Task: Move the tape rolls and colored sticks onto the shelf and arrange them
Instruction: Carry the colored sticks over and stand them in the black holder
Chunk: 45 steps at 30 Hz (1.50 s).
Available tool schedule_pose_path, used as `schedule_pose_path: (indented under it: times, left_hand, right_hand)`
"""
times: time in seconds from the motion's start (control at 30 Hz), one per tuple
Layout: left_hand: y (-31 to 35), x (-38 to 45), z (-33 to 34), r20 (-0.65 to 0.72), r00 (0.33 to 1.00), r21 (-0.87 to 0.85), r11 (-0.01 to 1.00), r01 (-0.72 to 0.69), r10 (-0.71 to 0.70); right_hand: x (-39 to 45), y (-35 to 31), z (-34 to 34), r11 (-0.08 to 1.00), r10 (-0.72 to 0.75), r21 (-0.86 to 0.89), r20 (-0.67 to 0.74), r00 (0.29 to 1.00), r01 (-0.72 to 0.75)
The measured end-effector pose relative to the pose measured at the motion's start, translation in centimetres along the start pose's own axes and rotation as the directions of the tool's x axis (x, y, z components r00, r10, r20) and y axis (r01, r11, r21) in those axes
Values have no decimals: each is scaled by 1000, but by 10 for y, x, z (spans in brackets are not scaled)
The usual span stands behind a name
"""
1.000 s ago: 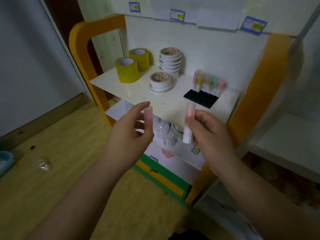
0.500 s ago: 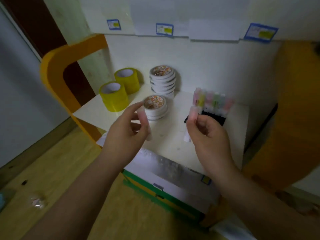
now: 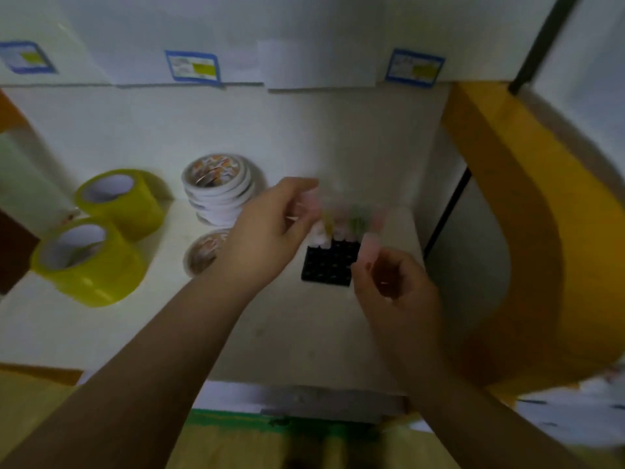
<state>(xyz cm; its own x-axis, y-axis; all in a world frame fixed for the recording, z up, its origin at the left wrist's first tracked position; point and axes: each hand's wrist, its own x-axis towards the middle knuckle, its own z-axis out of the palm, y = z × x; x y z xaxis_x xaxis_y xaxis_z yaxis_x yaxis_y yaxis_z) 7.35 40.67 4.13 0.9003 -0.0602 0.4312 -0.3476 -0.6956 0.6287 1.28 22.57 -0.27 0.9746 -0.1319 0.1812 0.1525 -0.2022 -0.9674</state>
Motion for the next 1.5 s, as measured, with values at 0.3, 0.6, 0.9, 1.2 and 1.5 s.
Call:
schedule_pose_path:
  times: [0.3, 0.6, 0.9, 1.2, 1.5]
  left_hand:
    - [-45, 51, 51, 181, 891, 188, 875, -446, 416]
    - [-57, 50, 60, 161, 859, 205, 835, -511, 486]
    - [-60, 52, 64, 154, 890, 193, 871, -452, 428]
    - [-61, 49, 66, 138, 916, 175, 901, -397, 376]
    - [-61, 48, 56, 216, 908, 102, 917, -386, 358]
  right_hand:
    - [-10, 6, 5, 995, -87, -66, -157, 984, 77]
    - [-12, 20, 13, 992, -98, -97, -223, 970, 78]
    - [19, 29, 15, 987, -129, -134, -288, 949, 94]
    - [69, 27, 21, 915, -125, -399, -126, 984, 65]
    - [77, 29, 34, 812, -103, -576, 22, 994, 97]
